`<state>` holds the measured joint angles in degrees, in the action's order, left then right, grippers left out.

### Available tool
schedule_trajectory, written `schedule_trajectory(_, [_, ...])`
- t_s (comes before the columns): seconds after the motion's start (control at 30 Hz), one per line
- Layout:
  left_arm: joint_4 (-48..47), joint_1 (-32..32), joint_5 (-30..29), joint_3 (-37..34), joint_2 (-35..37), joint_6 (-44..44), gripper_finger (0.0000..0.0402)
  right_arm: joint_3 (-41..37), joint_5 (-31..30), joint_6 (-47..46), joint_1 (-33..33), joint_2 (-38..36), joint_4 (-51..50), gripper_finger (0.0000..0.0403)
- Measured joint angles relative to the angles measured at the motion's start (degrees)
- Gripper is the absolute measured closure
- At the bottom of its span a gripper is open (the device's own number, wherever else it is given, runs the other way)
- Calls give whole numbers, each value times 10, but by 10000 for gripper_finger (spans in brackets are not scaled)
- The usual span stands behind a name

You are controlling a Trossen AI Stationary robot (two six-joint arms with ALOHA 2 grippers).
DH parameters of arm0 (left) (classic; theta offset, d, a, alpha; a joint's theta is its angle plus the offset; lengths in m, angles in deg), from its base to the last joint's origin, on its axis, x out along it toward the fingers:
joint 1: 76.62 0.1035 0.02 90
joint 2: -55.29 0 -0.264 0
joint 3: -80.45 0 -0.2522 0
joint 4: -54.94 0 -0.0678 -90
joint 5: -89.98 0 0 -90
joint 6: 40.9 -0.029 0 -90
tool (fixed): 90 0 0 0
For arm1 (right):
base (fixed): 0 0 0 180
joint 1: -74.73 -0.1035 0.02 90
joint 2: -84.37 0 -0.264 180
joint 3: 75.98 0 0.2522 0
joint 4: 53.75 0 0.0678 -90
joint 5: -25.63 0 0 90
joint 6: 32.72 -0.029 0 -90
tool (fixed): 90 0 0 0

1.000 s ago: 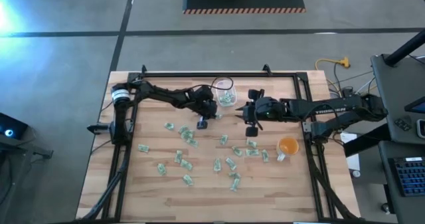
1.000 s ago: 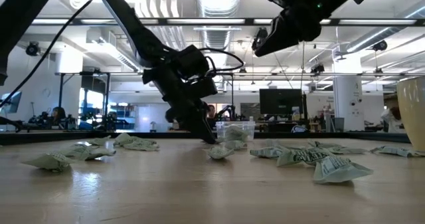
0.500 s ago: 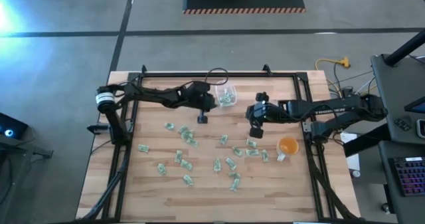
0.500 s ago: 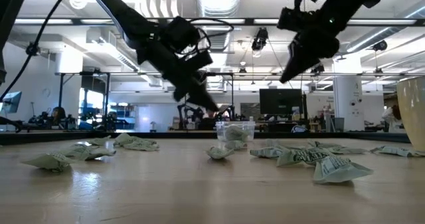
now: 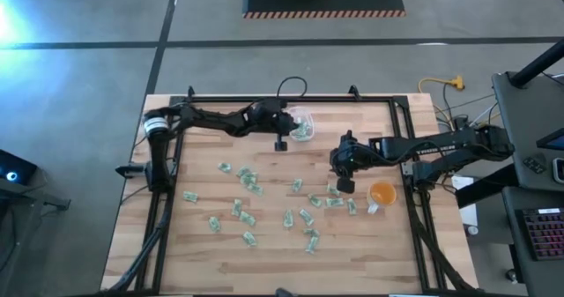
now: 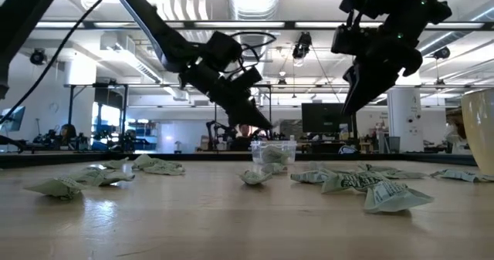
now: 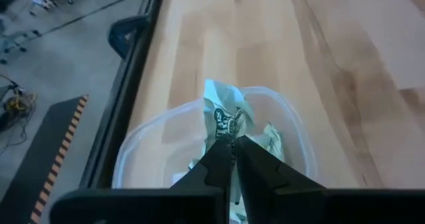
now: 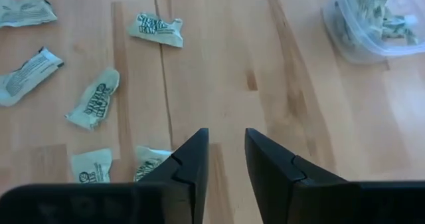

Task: Pick and place Stevia / Truvia into bins
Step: Put the green stevia packet into the transparent bin

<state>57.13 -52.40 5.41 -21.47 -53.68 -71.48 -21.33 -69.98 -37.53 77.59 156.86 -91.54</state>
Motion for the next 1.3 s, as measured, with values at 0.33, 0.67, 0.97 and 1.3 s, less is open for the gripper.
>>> schedule_trajectory(0.33, [-14,0,-19,-2,5,0,251,-41,3,-47,-4,2,28,289])
schedule_trajectory(0.67, [-113,-6,-24,-10,72,33,190,-108,43,-80,-20,13,137,266])
schedule_trajectory(0.97, [-256,-27,-19,-36,114,63,189,-115,71,-66,-40,105,195,268])
schedule_trajectory(1.3, [-223,-55,-27,-128,185,83,189,-76,70,-25,-40,159,198,296])
